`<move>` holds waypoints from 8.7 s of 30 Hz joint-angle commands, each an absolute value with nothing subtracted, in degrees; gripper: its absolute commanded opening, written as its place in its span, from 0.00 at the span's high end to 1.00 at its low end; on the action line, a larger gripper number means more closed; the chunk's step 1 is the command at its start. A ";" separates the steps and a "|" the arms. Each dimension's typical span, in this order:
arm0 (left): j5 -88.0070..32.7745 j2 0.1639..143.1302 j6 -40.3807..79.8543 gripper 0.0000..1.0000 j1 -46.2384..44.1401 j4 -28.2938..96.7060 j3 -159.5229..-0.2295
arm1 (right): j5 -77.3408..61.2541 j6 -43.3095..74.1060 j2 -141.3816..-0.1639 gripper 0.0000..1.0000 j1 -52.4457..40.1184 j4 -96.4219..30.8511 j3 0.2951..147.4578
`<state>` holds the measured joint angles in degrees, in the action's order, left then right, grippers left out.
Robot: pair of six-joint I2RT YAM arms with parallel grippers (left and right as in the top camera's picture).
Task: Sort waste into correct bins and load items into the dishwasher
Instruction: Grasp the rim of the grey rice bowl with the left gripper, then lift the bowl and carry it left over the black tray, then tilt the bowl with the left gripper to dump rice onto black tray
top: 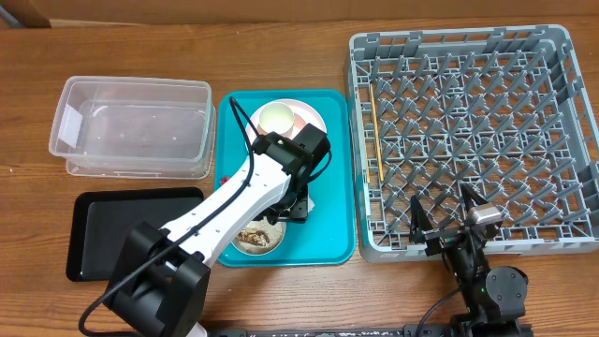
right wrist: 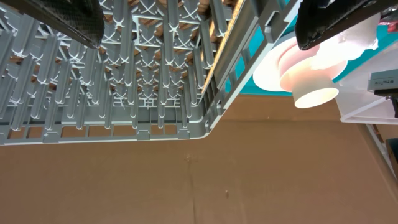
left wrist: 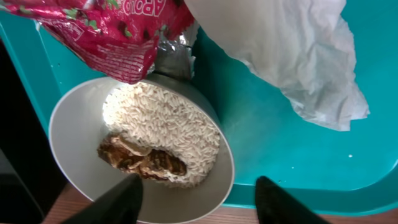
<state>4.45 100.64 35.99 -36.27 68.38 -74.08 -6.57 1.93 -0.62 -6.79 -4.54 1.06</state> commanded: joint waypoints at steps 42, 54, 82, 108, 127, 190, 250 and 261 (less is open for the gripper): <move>2.96 100.97 36.42 0.96 -38.28 52.01 -61.98 | -6.07 2.20 -0.16 0.00 -6.72 -4.21 0.47; 3.57 100.03 34.83 0.96 -38.28 57.34 -67.07 | -6.07 2.20 -0.16 0.00 -6.72 -4.23 0.47; 2.94 100.01 34.92 0.90 -38.33 54.39 -63.83 | -6.07 2.20 -0.16 0.00 -6.72 -4.23 0.47; -1.58 99.90 29.58 0.96 -37.21 60.93 -68.38 | -6.07 2.20 -0.16 0.00 -6.72 -4.23 0.47; 2.79 82.50 22.33 0.96 -20.08 73.65 -76.14 | -6.07 2.20 -0.16 0.00 -6.72 -4.23 0.47; -71.64 76.49 -16.29 0.96 62.67 52.66 -42.37 | -6.07 2.20 -0.16 0.00 -6.72 -4.23 0.47; -84.47 76.49 -15.25 0.94 58.87 53.76 -42.37 | -6.07 2.20 -0.16 0.00 -6.72 -4.23 0.47; -77.43 75.44 -19.55 0.96 56.55 70.94 -44.45 | -6.07 2.20 -0.16 0.00 -6.72 -4.23 0.47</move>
